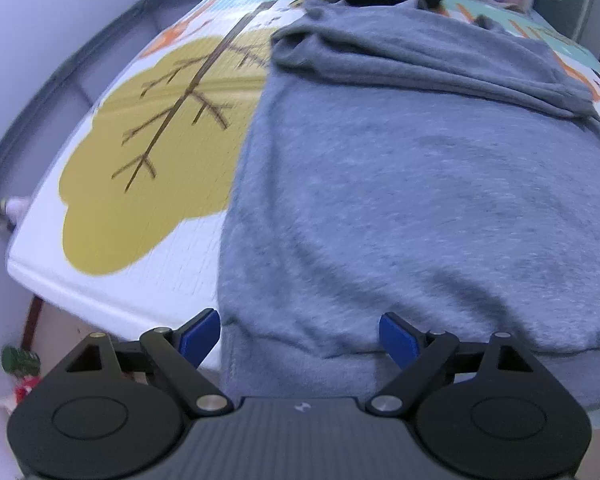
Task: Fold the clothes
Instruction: 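Lower both grippers to the sweatshirt hem and close them on it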
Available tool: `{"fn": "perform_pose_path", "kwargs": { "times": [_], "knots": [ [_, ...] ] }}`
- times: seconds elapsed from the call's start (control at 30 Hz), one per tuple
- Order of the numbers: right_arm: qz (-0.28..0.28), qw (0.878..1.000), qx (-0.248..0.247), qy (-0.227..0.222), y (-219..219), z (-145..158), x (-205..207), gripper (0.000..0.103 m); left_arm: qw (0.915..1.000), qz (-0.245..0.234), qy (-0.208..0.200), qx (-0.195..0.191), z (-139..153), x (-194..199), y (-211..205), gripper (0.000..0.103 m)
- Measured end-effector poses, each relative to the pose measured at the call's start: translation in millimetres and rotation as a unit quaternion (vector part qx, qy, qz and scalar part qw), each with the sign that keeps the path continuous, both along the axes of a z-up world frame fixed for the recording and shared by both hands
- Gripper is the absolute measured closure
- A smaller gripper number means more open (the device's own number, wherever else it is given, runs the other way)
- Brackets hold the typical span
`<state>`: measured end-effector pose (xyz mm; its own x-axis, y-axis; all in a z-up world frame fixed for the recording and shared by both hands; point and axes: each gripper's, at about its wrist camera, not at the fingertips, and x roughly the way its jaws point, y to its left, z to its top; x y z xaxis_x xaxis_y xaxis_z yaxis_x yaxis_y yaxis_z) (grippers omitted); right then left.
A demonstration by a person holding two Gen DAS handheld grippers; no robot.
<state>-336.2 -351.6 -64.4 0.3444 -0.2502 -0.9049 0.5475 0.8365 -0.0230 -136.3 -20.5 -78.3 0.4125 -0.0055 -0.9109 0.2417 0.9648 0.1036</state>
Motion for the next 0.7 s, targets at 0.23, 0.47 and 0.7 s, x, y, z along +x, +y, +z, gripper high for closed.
{"fn": "perform_pose_path", "kwargs": {
  "times": [0.23, 0.47, 0.7],
  "knots": [
    [-0.013, 1.000, 0.013, 0.007, -13.7, -13.2, -10.7, 0.031, 0.9993, 0.033, 0.001, -0.019, -11.8, 5.4, 23.0, 0.008],
    [-0.026, 0.999, 0.031, 0.012, -19.9, -23.4, -12.5, 0.027, 0.9966, 0.056, 0.026, -0.055, -26.9, 21.4, 37.5, 0.006],
    [-0.042, 0.998, 0.048, 0.007, -22.4, -29.2, -13.9, 0.026, 0.9961, 0.054, 0.029, -0.064, -33.7, 27.4, 41.1, 0.003]
  ]
}}
